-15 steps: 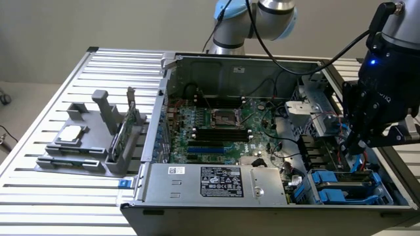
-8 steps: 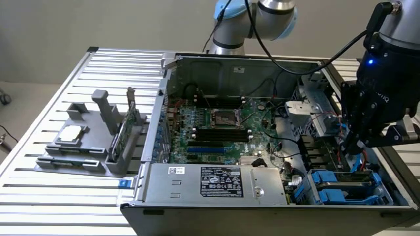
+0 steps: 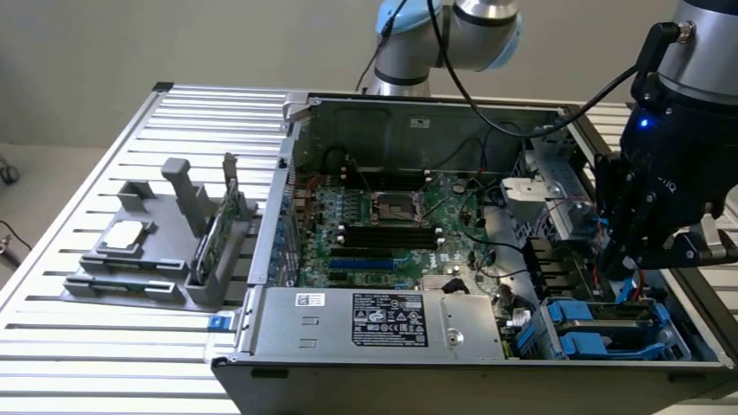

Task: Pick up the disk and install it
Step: 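Insert the second disk wire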

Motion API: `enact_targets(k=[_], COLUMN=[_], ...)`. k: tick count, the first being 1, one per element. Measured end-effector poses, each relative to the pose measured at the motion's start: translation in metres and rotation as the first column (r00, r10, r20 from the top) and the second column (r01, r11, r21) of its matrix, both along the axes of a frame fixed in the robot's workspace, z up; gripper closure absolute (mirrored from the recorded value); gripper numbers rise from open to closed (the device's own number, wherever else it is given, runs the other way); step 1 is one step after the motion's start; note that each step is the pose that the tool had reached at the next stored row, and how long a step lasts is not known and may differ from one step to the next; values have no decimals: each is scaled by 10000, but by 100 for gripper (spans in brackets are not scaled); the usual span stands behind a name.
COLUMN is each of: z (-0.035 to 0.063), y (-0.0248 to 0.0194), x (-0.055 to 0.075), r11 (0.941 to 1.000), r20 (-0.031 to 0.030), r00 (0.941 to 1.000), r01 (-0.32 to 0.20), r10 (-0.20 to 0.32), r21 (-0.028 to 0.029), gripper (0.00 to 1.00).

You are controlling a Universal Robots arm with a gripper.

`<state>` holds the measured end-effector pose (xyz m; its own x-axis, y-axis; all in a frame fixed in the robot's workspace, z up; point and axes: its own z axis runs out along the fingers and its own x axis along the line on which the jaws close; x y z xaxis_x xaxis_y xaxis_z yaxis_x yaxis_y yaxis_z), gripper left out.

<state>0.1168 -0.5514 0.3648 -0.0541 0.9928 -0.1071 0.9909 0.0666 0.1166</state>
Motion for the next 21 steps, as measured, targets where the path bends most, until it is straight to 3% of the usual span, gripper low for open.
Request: enact_targets(k=[10, 17, 21], z=[-155, -222, -237], y=[-121, -158, -160], x=[-24, -25, -25], r11=[10000, 10000, 10000], r20=[153, 265, 308], r00=[9999, 9996, 9995], r01=[9, 10, 10], r10=[-9, -10, -11], r21=[1, 6, 45], gripper=[84, 84, 84])
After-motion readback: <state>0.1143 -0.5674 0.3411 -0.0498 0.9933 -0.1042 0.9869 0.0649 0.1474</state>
